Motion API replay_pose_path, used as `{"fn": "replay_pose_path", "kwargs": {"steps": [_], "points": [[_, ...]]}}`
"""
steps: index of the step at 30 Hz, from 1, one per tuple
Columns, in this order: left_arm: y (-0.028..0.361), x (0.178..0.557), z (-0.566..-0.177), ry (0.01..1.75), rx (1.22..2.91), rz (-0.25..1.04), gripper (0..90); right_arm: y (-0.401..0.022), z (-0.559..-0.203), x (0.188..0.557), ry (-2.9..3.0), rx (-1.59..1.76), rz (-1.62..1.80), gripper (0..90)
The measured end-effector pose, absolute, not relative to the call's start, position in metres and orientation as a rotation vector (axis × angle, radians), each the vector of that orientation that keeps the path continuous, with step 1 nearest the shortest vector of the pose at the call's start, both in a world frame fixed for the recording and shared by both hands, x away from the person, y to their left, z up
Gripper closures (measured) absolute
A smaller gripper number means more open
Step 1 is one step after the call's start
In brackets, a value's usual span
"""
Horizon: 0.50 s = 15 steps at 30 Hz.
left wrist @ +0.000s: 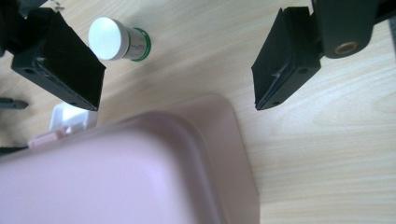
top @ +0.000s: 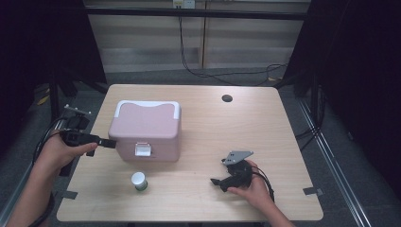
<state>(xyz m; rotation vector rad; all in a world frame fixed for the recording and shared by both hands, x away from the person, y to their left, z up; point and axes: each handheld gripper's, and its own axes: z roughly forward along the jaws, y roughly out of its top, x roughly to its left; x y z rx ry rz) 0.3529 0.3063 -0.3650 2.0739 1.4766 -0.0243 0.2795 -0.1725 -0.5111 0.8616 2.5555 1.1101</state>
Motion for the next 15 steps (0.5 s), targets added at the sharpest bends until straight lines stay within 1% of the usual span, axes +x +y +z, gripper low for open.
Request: {"fn": "replay_pose_path", "kwargs": {"steps": [8, 15], "points": [[0.298, 0.374, -0.345, 1.503, 2.063, -0.030, 20.1, -0.172, -0.511, 0.280, 2.551, 0.862, 1.111, 12.7], [0.285, 0.390, -0.342, 1.510, 2.083, -0.045, 22.1, -0.170, -0.511, 0.280, 2.542, 0.882, 1.106, 12.8]]}}
